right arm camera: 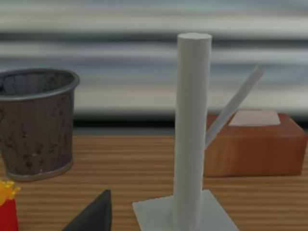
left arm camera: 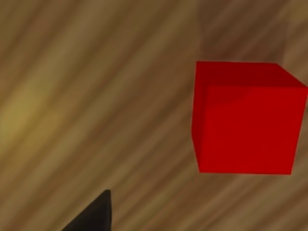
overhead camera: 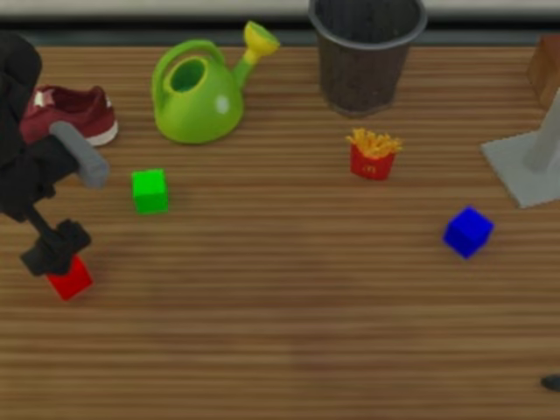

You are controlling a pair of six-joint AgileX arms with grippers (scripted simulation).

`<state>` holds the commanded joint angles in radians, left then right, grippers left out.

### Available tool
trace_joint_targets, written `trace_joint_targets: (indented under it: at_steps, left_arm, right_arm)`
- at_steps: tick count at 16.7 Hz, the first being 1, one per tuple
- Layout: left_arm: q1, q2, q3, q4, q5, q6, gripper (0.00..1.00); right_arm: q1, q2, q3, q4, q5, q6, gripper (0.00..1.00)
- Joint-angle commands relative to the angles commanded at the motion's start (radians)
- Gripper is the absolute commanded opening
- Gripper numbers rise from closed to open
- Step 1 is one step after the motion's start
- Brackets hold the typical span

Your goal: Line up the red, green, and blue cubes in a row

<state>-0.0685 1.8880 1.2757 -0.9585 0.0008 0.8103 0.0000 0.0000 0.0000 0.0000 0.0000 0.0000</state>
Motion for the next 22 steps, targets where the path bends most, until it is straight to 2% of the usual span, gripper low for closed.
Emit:
trace_joint_targets:
  at_steps: [5, 12, 17, 22]
  left_arm:
    - [0.002, 0.021, -0.025, 0.041, 0.0, 0.002, 1.0]
    - [0.002, 0.167, -0.147, 0.318, 0.001, 0.004, 1.0]
    - [0.002, 0.177, -0.154, 0.331, 0.001, 0.004, 1.0]
    - [0.002, 0.177, -0.154, 0.331, 0.001, 0.004, 0.62]
  right_arm:
    - [0.0, 0.0, 0.0, 0.0, 0.0, 0.0, 1.0]
    - [0.0, 0.0, 0.0, 0.0, 0.0, 0.0, 1.0]
    - [0.0, 0.0, 0.0, 0.0, 0.0, 0.0, 1.0]
    - [0.0, 0.0, 0.0, 0.0, 0.0, 0.0, 1.0]
